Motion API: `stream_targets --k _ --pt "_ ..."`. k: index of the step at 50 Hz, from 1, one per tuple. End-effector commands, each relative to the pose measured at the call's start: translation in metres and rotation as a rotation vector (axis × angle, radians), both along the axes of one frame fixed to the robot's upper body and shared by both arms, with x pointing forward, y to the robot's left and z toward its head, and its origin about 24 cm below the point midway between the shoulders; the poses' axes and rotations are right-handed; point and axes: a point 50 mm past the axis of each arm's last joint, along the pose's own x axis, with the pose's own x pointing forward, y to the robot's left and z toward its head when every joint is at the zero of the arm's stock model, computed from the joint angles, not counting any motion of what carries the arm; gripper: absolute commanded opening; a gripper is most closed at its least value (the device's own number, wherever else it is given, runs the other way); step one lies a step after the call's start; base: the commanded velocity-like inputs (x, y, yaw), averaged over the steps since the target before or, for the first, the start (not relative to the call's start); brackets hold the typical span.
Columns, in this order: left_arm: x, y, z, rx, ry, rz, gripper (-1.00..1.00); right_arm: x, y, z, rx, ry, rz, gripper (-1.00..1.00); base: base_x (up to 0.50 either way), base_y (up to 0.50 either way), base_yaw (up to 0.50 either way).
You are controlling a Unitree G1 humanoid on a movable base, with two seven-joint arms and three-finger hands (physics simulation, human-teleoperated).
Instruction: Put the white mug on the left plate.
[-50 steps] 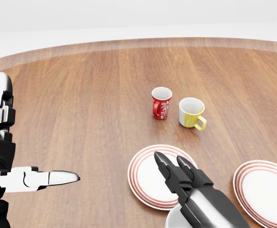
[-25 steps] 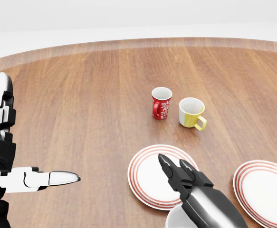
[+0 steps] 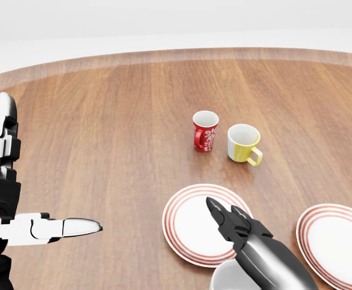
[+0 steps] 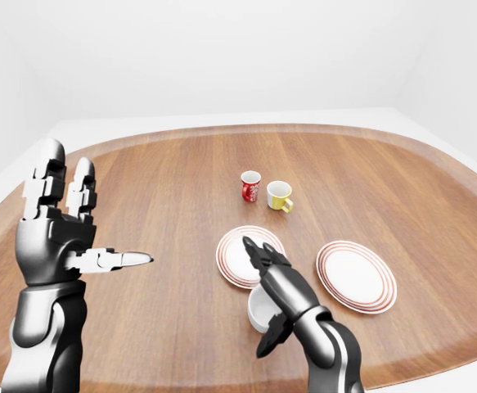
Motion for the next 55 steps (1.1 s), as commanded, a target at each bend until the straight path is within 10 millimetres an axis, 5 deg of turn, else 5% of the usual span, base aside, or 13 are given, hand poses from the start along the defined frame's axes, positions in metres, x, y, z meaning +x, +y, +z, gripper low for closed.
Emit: stream_targets --k 1,55 --pt "0.0 0.0 0.001 0.0 -0.003 0.0 1.0 0.004 -0.003 -0.003 0.007 0.013 -0.006 1.0 0.0 0.0 0.0" --pt "0.0 0.0 0.0 0.001 -0.001 0.001 1.0 0.018 -0.013 -0.031 0.004 0.115 -0.048 1.0 0.0 0.0 0.0"
